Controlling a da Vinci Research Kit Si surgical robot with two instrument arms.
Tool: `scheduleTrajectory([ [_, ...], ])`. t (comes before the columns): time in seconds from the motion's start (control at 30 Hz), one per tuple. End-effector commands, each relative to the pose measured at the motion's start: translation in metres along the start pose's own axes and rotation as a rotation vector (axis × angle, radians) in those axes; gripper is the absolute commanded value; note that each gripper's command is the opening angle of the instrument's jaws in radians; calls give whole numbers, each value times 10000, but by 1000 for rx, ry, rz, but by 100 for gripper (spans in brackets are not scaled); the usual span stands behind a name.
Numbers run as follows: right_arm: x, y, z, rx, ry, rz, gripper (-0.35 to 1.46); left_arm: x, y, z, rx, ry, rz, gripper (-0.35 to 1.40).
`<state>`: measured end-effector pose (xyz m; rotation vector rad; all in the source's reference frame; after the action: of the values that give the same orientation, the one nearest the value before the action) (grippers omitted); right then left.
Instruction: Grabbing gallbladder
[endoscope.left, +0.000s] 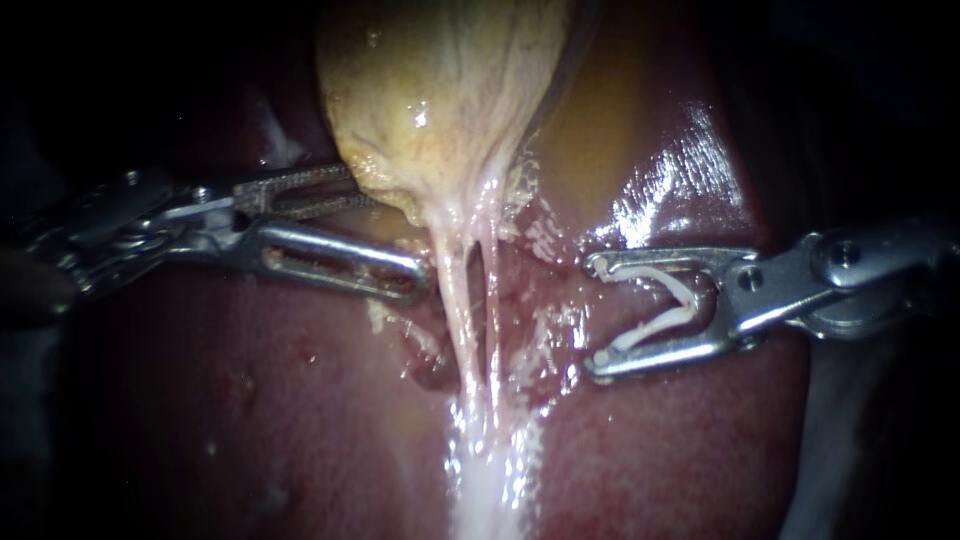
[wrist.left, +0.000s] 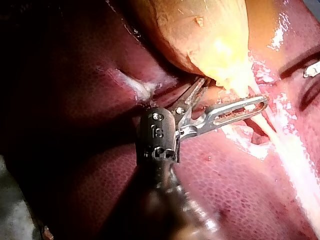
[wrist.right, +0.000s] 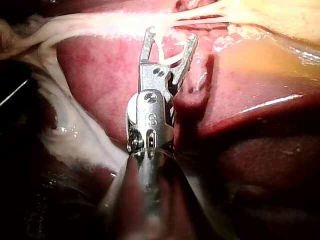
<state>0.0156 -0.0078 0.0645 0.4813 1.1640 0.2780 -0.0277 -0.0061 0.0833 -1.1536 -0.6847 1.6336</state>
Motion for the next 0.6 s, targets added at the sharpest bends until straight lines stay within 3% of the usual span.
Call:
scheduleTrajectory([
  [0.03, 0, 0, 0, 0, 0, 0, 49, 0, 1, -1, -1, 2, -11, 83],
  [0.17, 0, 0, 0, 0, 0, 0, 49, 0, 4, 0, -5, 3, -59, 73],
  [0.6, 1, 0, 1, -1, 0, 0, 49, -2, 0, 16, 1, 3, -134, 54],
])
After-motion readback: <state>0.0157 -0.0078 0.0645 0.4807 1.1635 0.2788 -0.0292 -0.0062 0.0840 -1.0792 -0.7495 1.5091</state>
